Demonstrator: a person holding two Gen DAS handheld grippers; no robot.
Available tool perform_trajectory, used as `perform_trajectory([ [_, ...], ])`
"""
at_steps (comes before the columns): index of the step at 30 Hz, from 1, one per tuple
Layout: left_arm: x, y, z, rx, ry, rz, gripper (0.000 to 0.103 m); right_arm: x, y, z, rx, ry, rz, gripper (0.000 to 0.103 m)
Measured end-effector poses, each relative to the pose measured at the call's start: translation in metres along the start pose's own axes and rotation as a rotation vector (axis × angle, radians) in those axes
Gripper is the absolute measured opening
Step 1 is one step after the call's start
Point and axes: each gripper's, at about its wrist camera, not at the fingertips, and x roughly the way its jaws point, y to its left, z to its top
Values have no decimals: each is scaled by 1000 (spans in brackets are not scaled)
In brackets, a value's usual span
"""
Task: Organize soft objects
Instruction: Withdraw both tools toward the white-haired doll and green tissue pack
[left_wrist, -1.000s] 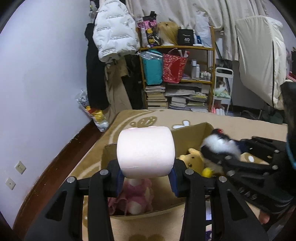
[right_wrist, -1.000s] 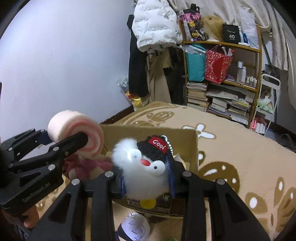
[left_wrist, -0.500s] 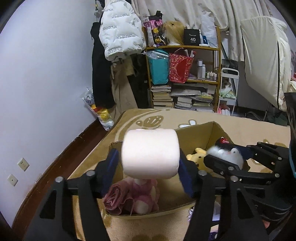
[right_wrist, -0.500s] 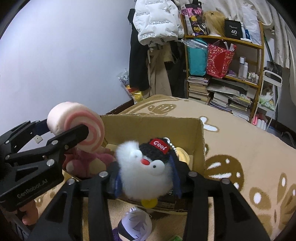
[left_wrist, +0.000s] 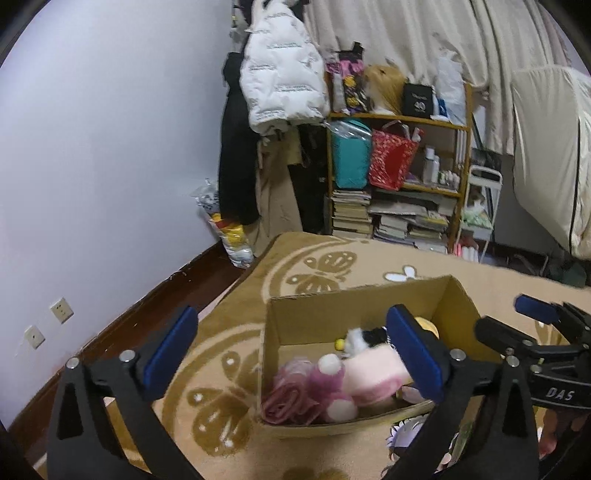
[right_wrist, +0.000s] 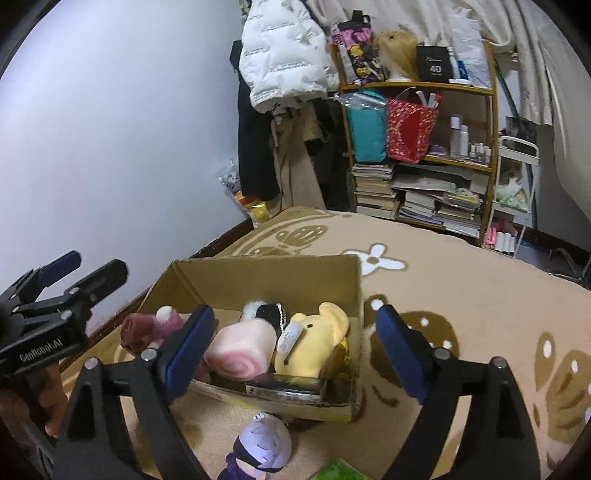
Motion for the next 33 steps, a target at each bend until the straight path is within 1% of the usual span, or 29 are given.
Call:
perform_trajectory([
  [2,-5,7,3,-10,-4,29,103,-8,-2,0,16,-9,-14,102],
  [7,-18,16,2,-1,15,53,103,-27,-6,2,52,-15,-15,102],
  [12,-32,25,-3,-32,39,45,103,-44,-3,2,47,-22,-32,103],
  [15,-41,27,-6,-30,50,46,103,-51,-2,0,48,-21,-38,103],
  [18,-49,27,-10,-30,66,42,103,-61,-4,-9,67,-4,-51,103],
  [23,-54,23,-21,-27,100,24,103,-65,-8,-23,97,31,-77,103],
  [30,-50,7,-40,7,156,-5,103,-61,-18,-52,181,80,-90,103],
  [33,-45,-1,-49,23,184,-23,103,-56,-20,-65,192,110,-105,103],
])
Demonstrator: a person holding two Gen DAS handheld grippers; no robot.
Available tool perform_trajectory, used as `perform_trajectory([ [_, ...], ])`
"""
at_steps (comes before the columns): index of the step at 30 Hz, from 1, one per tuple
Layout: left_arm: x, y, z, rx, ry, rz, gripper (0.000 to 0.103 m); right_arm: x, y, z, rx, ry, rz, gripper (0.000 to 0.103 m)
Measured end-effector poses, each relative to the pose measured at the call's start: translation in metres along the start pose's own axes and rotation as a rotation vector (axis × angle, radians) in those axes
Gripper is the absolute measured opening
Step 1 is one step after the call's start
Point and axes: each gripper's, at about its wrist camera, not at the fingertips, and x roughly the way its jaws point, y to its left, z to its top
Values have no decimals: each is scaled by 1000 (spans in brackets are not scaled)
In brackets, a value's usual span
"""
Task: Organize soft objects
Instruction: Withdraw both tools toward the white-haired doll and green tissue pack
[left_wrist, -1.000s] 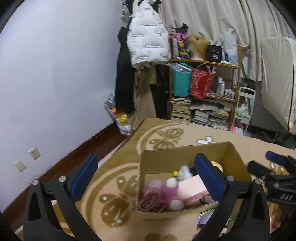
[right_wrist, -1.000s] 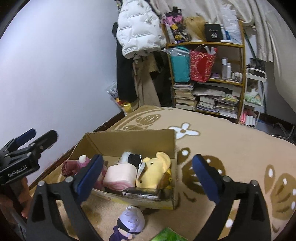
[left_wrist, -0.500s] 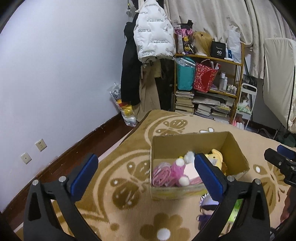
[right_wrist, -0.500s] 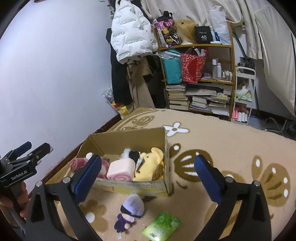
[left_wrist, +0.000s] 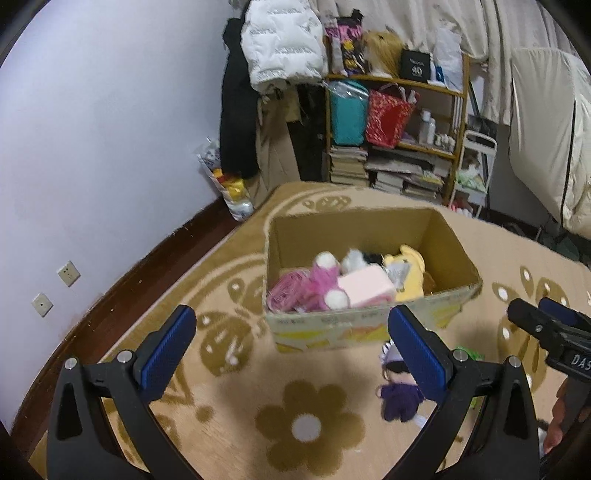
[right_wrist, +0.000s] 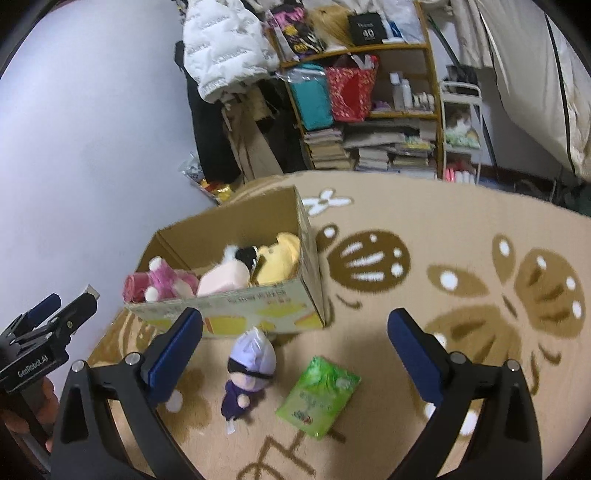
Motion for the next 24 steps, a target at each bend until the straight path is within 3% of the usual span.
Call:
perform_trajectory([
  [24,50,-47,-28,163,133,-79,103,52,-27,-36,94,195,-46,103],
])
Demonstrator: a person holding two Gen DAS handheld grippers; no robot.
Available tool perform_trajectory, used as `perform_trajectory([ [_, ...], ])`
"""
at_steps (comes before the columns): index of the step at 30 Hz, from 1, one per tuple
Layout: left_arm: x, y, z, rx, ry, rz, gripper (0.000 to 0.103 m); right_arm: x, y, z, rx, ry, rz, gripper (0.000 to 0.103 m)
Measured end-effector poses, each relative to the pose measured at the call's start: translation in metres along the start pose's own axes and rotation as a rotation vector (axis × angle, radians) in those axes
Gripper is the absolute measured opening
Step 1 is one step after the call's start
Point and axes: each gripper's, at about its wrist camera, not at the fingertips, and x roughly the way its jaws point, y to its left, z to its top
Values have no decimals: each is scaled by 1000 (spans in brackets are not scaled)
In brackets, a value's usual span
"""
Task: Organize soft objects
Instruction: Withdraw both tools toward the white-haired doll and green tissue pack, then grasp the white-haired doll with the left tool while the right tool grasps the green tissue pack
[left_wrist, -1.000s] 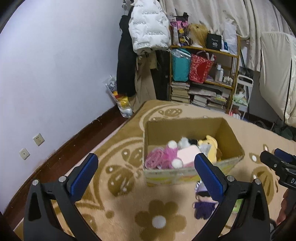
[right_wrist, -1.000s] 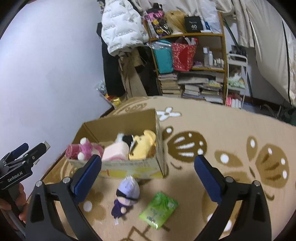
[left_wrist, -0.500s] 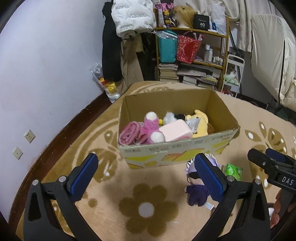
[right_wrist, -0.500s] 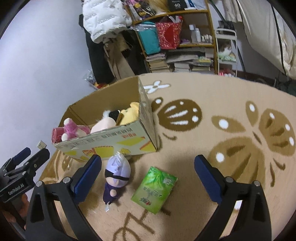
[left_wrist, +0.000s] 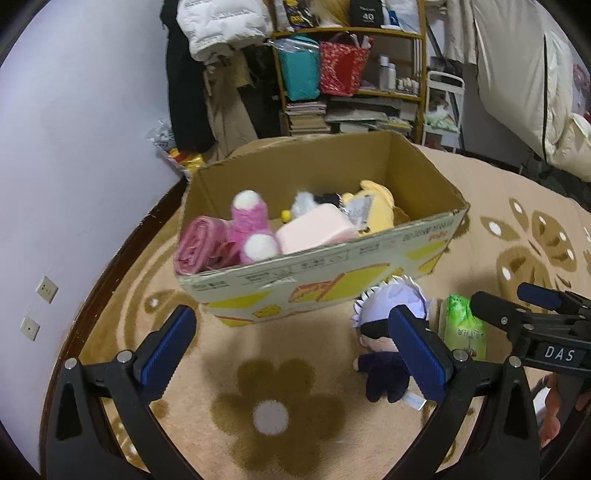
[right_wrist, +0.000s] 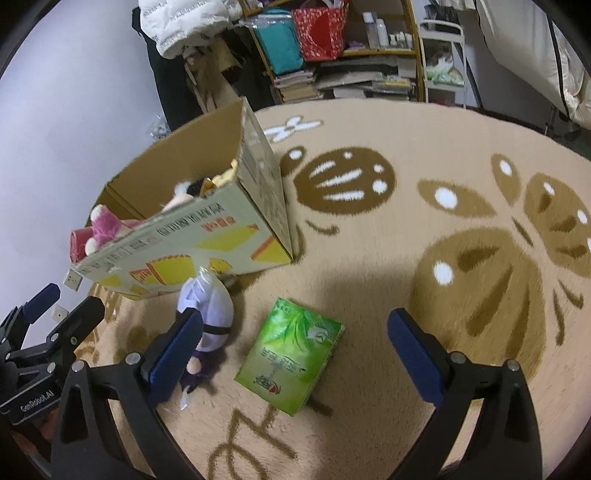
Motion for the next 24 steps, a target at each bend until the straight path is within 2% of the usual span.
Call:
perform_trajectory([
  [12,28,-13,-5,36,75,-41,103,28,-15,-4,62,66,-5,103],
  [24,47,-25,-15,43,128,-138,103,45,-25,-8,104,108,11,103],
])
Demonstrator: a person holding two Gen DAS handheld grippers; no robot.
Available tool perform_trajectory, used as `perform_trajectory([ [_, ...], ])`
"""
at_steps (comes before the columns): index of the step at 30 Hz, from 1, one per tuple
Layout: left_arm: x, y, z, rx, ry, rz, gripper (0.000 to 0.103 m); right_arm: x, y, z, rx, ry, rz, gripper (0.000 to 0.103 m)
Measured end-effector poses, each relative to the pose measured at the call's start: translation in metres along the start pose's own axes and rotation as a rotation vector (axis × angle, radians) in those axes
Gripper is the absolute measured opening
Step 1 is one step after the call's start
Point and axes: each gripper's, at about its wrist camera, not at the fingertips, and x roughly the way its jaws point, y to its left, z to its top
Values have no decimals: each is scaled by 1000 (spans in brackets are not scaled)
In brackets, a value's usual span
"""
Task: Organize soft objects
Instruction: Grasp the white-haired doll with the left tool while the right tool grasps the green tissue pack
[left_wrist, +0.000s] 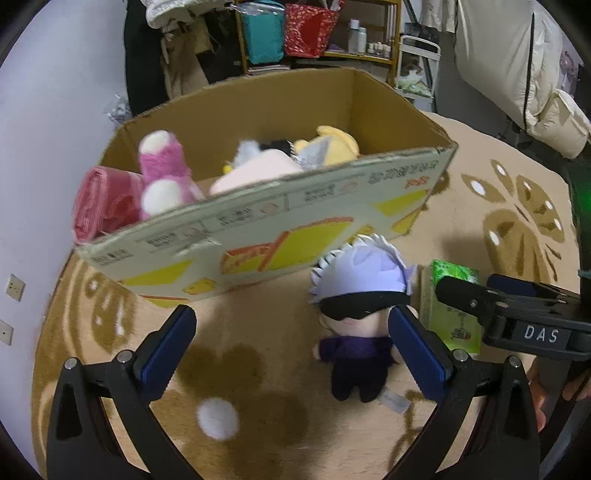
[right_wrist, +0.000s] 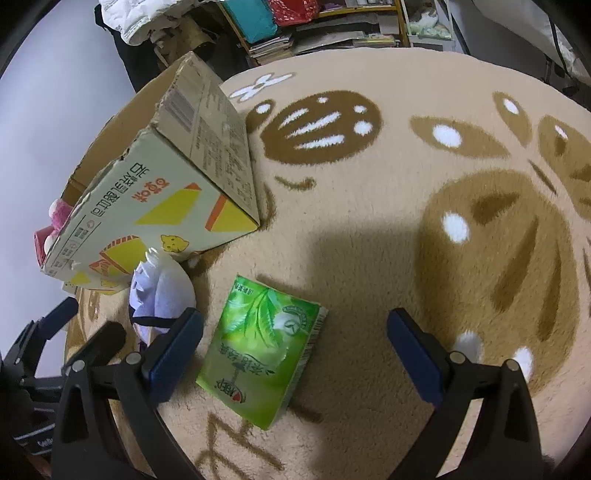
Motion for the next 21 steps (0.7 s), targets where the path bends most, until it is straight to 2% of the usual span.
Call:
perform_trajectory([
  [6,8,-15,-4,53,23,1,103,2,-2,-1,1,4,-7,100],
  [21,31,-37,-8,104,82,-31,103,4,4,-5,-21,17,-21,100],
])
